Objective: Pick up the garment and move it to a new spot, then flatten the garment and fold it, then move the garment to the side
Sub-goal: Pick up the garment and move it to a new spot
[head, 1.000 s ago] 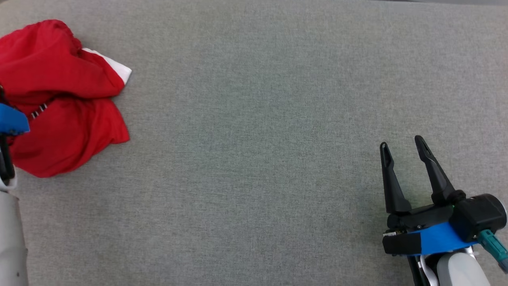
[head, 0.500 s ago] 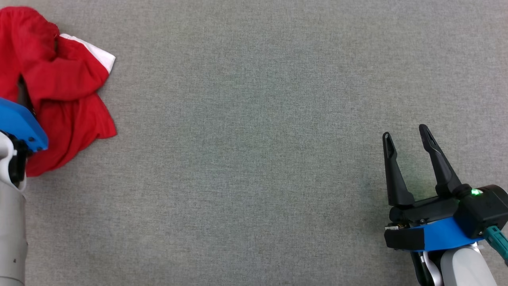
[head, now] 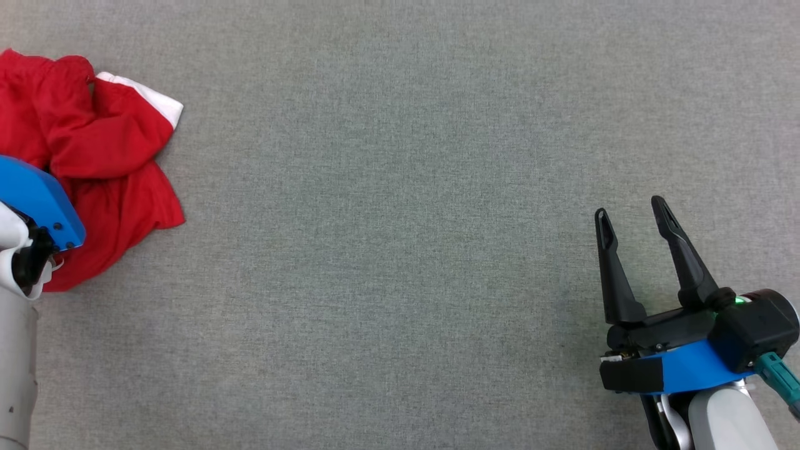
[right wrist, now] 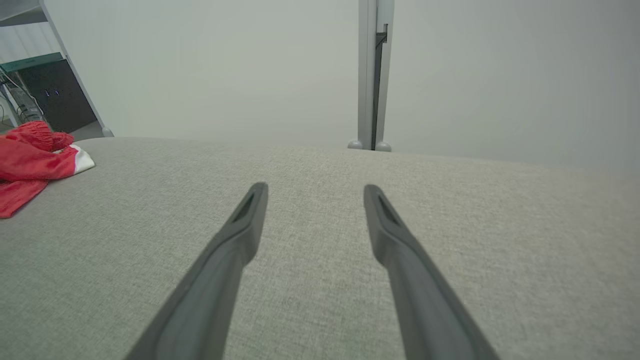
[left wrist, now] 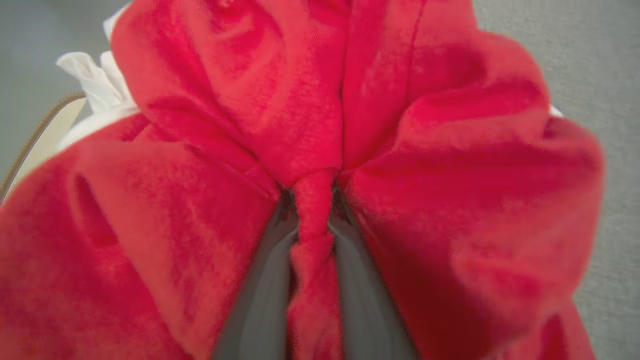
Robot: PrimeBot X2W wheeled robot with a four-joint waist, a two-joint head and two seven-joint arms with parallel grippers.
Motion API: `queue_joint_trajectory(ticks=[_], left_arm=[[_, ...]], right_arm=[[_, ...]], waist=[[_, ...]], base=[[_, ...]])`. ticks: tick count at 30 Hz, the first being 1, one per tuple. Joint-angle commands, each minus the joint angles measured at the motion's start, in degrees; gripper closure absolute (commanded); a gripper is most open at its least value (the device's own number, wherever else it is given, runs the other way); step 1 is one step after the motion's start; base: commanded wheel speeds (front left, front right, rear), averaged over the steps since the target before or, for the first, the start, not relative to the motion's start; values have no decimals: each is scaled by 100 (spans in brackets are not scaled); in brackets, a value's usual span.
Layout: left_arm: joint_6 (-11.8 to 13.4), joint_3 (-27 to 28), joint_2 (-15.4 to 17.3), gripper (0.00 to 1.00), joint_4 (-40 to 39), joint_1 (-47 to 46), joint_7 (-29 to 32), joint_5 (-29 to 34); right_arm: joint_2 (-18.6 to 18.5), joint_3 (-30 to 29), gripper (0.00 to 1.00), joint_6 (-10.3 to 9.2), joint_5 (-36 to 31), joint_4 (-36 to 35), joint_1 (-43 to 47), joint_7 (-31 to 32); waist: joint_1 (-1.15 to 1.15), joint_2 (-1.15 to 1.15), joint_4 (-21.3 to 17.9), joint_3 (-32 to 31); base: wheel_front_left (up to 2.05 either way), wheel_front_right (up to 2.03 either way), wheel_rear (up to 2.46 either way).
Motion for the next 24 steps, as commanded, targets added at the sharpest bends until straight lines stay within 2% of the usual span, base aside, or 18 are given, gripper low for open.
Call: queue_joint_trajectory(ticks=[1, 16, 24], left_arm=[[-16, -50, 62, 100, -59, 72, -121, -7], [-15, -338, 373, 100, -1071, -341, -1787, 155], [-15, -694, 425, 100, -2321, -639, -2005, 187]], right_arm=[[-33, -7, 0, 3, 51, 23, 49, -37], [-33, 191, 0, 3, 433, 564, 55, -201], [-33, 257, 0, 3, 695, 686, 171, -243]], waist=[[0, -1, -25, -65], [0, -1, -113, -878], [0, -1, -424, -1166]], base=[[0, 0, 0], [0, 0, 0], [0, 0, 0]])
